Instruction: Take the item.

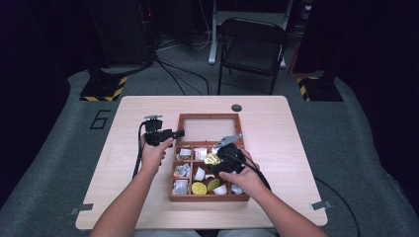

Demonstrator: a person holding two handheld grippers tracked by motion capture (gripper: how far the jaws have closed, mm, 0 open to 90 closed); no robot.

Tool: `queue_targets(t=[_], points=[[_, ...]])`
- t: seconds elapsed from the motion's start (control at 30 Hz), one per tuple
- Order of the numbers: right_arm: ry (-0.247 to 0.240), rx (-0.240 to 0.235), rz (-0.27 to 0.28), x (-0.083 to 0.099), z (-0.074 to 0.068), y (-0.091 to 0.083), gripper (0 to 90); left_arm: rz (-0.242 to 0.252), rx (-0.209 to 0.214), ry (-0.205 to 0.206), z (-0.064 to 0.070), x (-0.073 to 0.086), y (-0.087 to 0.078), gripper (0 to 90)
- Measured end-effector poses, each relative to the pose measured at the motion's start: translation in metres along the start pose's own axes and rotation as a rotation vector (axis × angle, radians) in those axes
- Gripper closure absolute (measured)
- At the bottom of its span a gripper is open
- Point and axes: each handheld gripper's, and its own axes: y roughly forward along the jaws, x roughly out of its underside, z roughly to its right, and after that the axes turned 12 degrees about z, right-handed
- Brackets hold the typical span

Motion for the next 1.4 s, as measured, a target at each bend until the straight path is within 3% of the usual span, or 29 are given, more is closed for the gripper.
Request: queue_targets(t=[0.27,0.43,0.63,0.93,1.13,1.4], points=[[0.037,0.053,0.028,-0.005,0.023,-0.023,36.5,0.0,0.0,-0.002,0.0,0.0,0.0,32.0],[0.034,0.085,0.038,-0.006,0.036,-0.034,36.5,0.006,-0.002,-0.005,0.0,-0.001,-0.001,32.1],[0.094,0.203,0.041,0.007,0.073,-0.054,36.5,0.002,-0.003,0.006,-0.002,-0.001,-0.003,32.1],[0.178,0.327,0.044,0.029,0.119,-0.08,36.5,0.009,-0.008,-0.009,-0.001,-0.001,-0.003,32.1],[0.238,0.379,0.046,0.042,0.141,-0.093,36.5,0.004,-0.004,-0.005,-0.002,-0.001,-0.003,32.1],[0.262,0.434,0.02,0.054,0.156,-0.101,36.5,0.003,-0.009,-0.01,-0.002,-0.001,-0.002,32.2]])
